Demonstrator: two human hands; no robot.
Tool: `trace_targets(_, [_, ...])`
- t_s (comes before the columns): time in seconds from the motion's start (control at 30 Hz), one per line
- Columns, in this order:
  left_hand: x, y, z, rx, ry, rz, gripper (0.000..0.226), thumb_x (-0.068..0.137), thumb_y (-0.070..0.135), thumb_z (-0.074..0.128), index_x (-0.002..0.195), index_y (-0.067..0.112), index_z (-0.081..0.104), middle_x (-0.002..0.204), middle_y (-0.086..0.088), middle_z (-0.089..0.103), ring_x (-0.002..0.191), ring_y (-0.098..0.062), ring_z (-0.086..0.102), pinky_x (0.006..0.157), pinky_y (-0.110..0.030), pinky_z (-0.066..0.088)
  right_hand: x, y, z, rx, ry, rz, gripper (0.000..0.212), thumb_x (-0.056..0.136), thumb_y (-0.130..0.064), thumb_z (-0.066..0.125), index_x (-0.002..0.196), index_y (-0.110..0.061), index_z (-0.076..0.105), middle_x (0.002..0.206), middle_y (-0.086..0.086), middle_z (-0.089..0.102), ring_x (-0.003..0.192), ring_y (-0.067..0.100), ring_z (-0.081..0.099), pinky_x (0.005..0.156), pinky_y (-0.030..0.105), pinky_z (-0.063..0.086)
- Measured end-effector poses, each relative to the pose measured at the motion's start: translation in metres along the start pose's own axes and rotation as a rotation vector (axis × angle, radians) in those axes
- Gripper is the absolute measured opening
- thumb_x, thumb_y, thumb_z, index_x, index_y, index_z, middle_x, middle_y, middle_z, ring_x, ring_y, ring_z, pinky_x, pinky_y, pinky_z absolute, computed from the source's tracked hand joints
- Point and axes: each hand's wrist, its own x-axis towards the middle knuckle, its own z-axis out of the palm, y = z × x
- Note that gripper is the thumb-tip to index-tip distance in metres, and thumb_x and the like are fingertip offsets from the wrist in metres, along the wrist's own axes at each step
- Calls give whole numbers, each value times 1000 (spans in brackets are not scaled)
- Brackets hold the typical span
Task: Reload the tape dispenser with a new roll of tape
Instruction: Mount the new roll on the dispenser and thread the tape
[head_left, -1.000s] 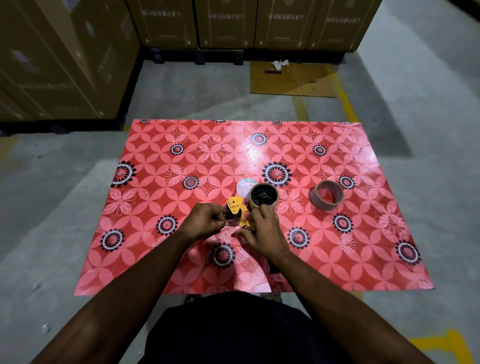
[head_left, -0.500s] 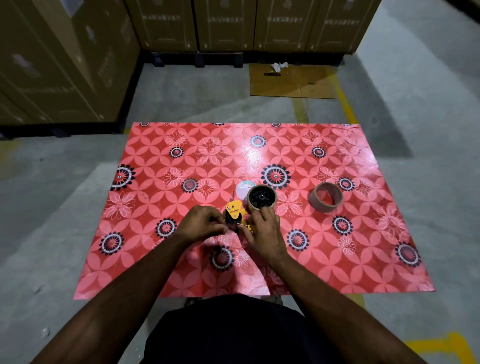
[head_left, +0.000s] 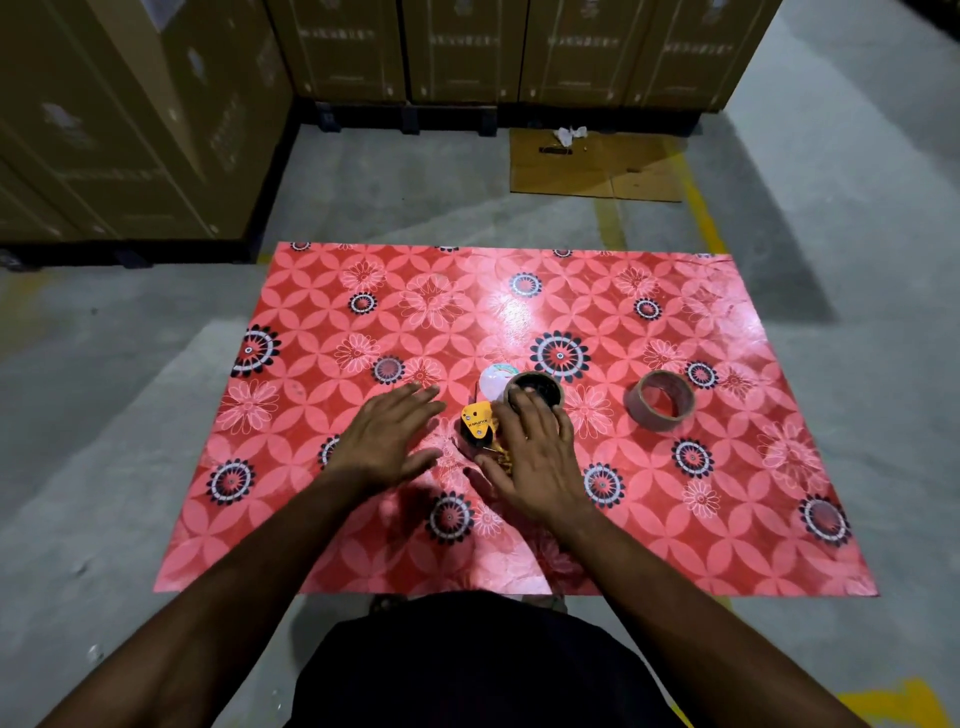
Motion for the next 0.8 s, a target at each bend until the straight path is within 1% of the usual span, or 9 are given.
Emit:
trace_targets(0.1, [7, 24, 6, 66, -48, 34, 82, 90, 67, 45, 157, 32, 13, 165, 12, 0, 153, -14, 1, 120, -41, 10, -1, 2, -6, -40, 5, 84, 72, 92, -57, 48, 152, -20, 33, 159, 9, 31, 150, 27, 23, 118, 53, 22])
trace_targets(0.2, [6, 35, 16, -3, 20, -23, 77, 85, 53, 64, 150, 24, 36, 161, 3, 31, 145, -21, 25, 113, -44, 31, -11, 17, -14, 61, 31, 407, 60, 87, -60, 58, 125, -15, 46, 123, 9, 48, 116, 26, 46, 94, 44, 44])
trace_targets(0.3, [4, 37, 28, -78, 201, -22, 41, 77, 24, 80, 115, 19, 65, 111, -3, 69, 101, -27, 61, 78, -38, 55, -18, 38, -14, 365, -162, 572, 49, 86, -59, 65, 96, -15, 45, 90, 1, 56, 82, 21, 54, 63, 33, 40])
trace_targets(0.4, [4, 38, 24, -161, 190, -209, 9, 84, 29, 74, 90, 23, 72, 84, 2, 72, 75, -25, 68, 61, -31, 50, -16, 49, -7, 615, -289, 641, 46, 86, -57, 69, 87, -17, 48, 75, -2, 58, 70, 15, 54, 57, 32, 34])
trace_targets(0.47, [5, 41, 23, -272, 157, -384, 16, 86, 39, 73, 83, 24, 70, 75, 4, 71, 67, -19, 66, 60, -31, 50, -14, 54, -6, 792, -309, 628, 46, 84, -54, 73, 73, -15, 50, 61, -6, 52, 56, 10, 49, 55, 31, 31])
trace_targets(0.53, [8, 48, 21, -576, 154, -535, 18, 90, 42, 69, 85, 25, 67, 66, 1, 70, 57, -18, 65, 55, -33, 53, -14, 61, -5, 947, -423, 542, 49, 84, -45, 78, 61, -7, 56, 50, -7, 46, 45, 7, 38, 52, 28, 27])
trace_targets(0.63, [18, 54, 21, -1166, 55, -680, 18, 98, 25, 61, 112, 14, 64, 71, -15, 69, 55, -26, 64, 49, -35, 52, -12, 65, -6, 944, -568, 596, 34, 76, -37, 86, 62, -14, 66, 53, -10, 57, 49, 6, 49, 52, 22, 36])
trace_targets(0.7, [24, 55, 22, -1295, -27, -732, 21, 99, 15, 58, 118, 6, 61, 75, -19, 67, 56, -24, 62, 47, -27, 47, -11, 68, -6, 957, -648, 733, 37, 73, -41, 87, 74, -9, 69, 66, -1, 67, 59, 13, 59, 57, 23, 45])
trace_targets(0.8, [29, 51, 22, -1332, -38, -765, 19, 99, 10, 58, 115, 2, 62, 77, -18, 67, 59, -24, 62, 48, -26, 46, -11, 71, -5, 1285, -832, 827, 63, 75, -37, 84, 115, 9, 65, 99, 21, 71, 84, 31, 68, 78, 39, 55])
